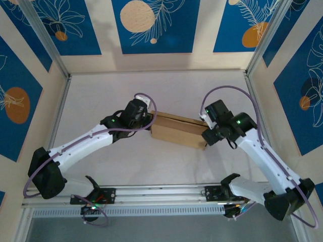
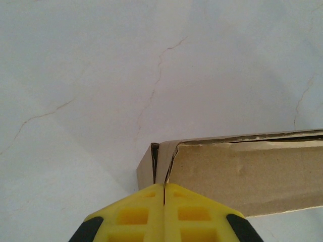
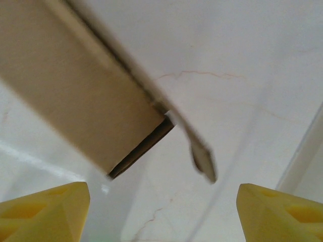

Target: Fold the paper box

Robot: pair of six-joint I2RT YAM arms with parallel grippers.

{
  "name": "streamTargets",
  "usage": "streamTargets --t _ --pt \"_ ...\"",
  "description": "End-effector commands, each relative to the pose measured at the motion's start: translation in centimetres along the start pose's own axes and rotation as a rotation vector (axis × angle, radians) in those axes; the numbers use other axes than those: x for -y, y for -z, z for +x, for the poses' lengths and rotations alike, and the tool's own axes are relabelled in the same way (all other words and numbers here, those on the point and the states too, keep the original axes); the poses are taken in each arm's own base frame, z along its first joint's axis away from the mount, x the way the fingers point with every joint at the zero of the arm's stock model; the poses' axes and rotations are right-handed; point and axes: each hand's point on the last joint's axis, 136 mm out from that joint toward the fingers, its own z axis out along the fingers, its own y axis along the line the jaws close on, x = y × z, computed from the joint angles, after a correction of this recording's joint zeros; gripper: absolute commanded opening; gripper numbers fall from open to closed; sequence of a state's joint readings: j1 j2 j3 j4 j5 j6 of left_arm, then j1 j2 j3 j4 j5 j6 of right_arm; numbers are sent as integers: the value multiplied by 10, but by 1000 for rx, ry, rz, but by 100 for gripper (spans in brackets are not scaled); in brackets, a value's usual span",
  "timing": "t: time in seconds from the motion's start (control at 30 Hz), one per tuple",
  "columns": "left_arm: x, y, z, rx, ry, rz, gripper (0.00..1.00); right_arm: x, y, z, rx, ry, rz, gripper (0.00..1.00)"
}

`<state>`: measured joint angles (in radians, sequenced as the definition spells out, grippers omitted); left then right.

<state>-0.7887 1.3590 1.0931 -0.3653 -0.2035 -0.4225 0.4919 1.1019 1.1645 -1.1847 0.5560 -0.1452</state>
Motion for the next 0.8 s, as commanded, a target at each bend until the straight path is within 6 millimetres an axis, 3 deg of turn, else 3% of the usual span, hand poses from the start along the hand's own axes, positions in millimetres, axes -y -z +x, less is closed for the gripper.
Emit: streamTargets --t 0.0,0.17,0.3,0.53,0.77 --pt "-1 -7 12 -39 -31 -9 0 25 4 -25 35 -7 109 78" --pt "0 -7 12 -34 -25 -1 0 23 -8 -30 4 -50 73 76" --pt "-1 -6 11 -28 -25 -3 0 19 -12 -23 -17 -91 36 68" --pt "-1 -4 11 -24 -27 -2 0 15 -12 -15 -70 -203 -8 37" --pt "-1 -3 10 -17 -14 2 0 2 1 -27 -94 -347 -119 17"
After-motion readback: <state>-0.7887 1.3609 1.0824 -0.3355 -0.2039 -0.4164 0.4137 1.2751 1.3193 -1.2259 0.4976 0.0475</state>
